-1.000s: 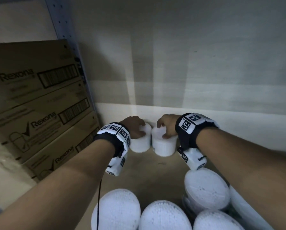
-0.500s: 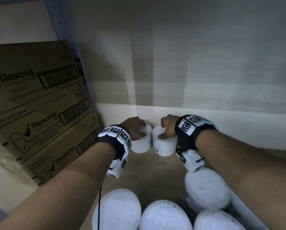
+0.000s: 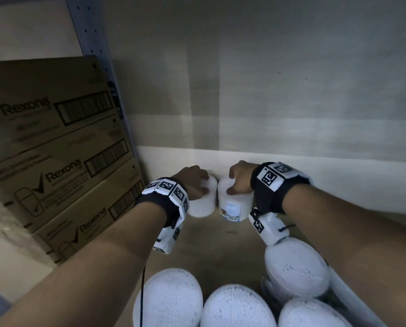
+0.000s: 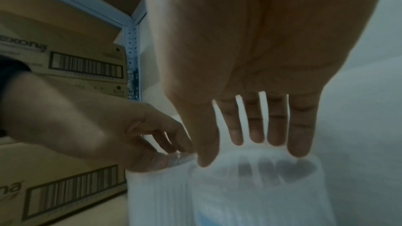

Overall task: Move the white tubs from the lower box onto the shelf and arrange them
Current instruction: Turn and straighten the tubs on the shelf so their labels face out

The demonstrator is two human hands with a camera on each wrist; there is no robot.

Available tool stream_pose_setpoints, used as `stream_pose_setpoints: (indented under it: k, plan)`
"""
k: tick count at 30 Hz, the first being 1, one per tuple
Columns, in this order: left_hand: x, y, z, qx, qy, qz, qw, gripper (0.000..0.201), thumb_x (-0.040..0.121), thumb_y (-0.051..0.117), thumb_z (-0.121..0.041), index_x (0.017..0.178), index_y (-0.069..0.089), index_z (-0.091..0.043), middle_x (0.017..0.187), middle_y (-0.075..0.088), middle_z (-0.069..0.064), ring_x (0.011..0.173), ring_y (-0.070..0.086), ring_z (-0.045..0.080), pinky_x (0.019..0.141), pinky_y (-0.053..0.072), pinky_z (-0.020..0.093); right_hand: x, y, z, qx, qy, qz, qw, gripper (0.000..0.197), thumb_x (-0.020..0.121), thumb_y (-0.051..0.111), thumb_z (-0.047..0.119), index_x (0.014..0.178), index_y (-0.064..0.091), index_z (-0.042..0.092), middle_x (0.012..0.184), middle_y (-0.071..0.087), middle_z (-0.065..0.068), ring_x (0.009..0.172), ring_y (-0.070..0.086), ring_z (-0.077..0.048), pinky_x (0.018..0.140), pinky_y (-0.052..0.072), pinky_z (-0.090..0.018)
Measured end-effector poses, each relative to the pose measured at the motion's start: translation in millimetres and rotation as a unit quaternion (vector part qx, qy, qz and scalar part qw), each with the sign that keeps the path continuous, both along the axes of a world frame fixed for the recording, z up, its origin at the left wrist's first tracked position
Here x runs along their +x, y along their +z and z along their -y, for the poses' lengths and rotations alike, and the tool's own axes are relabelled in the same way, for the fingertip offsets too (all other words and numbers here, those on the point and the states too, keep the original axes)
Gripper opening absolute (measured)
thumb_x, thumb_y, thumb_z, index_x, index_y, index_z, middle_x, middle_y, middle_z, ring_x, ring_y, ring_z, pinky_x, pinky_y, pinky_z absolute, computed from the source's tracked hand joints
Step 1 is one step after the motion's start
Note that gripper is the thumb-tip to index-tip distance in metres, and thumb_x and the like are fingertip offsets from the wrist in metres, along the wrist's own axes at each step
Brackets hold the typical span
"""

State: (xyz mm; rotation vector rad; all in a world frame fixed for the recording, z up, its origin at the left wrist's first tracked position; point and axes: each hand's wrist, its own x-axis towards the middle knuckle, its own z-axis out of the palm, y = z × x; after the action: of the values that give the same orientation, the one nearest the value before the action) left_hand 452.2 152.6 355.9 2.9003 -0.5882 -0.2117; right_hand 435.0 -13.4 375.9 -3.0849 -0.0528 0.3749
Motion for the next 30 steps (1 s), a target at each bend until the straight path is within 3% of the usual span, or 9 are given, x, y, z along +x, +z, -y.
stream_pose_setpoints:
  k: [5,10,13,16,20,22,24,27,30]
  plan:
    - [0,0,0,0.002,-0.003,0.002,1.000,0.052,0.091,0.056,-0.033,0.139,0.042,-0.021,0.144,0.039,0.004,0.132,0.040,0.023,0.110,0.035,0.036,4,-5,0,-0.019,-0.011,-0.006,1.000,0.073,0.070,0.068,0.058,0.127,0.050,0.016,0.128,0.054,-0.007,0.110,0.059,-0.029,0.095,0.050,-0.041]
    - [0,0,0,0.003,-0.006,0.002,1.000,0.053,0.091,0.056,-0.033,0.140,0.042,-0.019,0.143,0.039,0.005,0.132,0.040,0.024,0.110,0.035,0.036,6,-5,0,-0.043,0.004,-0.010,0.999,0.070,0.071,0.068,0.056,0.126,0.049,0.017,0.126,0.052,-0.007,0.108,0.059,-0.029,0.093,0.051,-0.043]
    - [0,-1,0,0.003,-0.004,0.003,1.000,0.052,0.091,0.056,-0.034,0.139,0.042,-0.020,0.143,0.039,0.004,0.132,0.040,0.024,0.110,0.035,0.036,7,-6,5,-0.045,0.019,-0.020,0.999,0.066,0.071,0.075,0.045,0.127,0.047,0.023,0.130,0.049,-0.002,0.112,0.057,-0.025,0.096,0.050,-0.039]
    - [0,0,0,0.002,-0.005,0.004,1.000,0.052,0.091,0.056,-0.034,0.140,0.042,-0.020,0.144,0.039,0.004,0.133,0.039,0.024,0.110,0.035,0.035,6,-6,9,-0.027,0.035,-0.030,0.999,0.070,0.075,0.076,0.026,0.136,0.041,0.029,0.142,0.039,0.004,0.126,0.048,-0.022,0.100,0.045,-0.031]
    - [0,0,0,0.005,-0.007,0.005,1.000,0.052,0.091,0.055,-0.033,0.140,0.042,-0.020,0.144,0.039,0.005,0.133,0.039,0.024,0.111,0.034,0.036,5,0,9,0.009,0.013,-0.020,1.000,0.049,0.086,0.058,0.004,0.133,0.052,0.015,0.140,0.046,-0.006,0.127,0.048,-0.027,0.099,0.044,-0.031]
    - [-1,-1,0,0.003,-0.007,0.005,1.000,0.051,0.091,0.055,-0.033,0.139,0.042,-0.020,0.143,0.039,0.004,0.133,0.039,0.024,0.111,0.034,0.036,6,0,8,0.017,-0.006,0.034,0.999,0.040,0.086,0.060,0.017,0.125,0.058,0.009,0.132,0.056,-0.010,0.118,0.055,-0.029,0.099,0.048,-0.034]
    - [0,-3,-1,0.001,-0.005,0.003,1.000,0.051,0.091,0.055,-0.034,0.139,0.042,-0.021,0.143,0.039,0.004,0.132,0.039,0.024,0.110,0.034,0.035,10,-5,7,0.015,-0.019,0.036,0.999,0.049,0.084,0.065,0.038,0.122,0.058,0.006,0.125,0.060,-0.011,0.113,0.058,-0.029,0.098,0.049,-0.037]
    - [0,-2,0,0.008,-0.007,0.007,1.000,0.053,0.092,0.055,-0.034,0.140,0.041,-0.021,0.143,0.039,0.005,0.133,0.039,0.025,0.110,0.034,0.036,14,-11,6,-0.011,-0.014,0.001,1.000,0.062,0.071,0.070,0.058,0.112,0.057,0.014,0.118,0.062,-0.006,0.105,0.061,-0.027,0.093,0.051,-0.037]
    - [0,-3,0,0.009,-0.008,0.011,1.000,0.053,0.091,0.055,-0.034,0.140,0.041,-0.021,0.143,0.039,0.005,0.133,0.039,0.025,0.110,0.034,0.036,21,-14,3,-0.047,-0.022,0.005,0.999,0.062,0.057,0.074,0.064,0.095,0.053,0.020,0.109,0.065,-0.003,0.097,0.064,-0.026,0.088,0.054,-0.037]
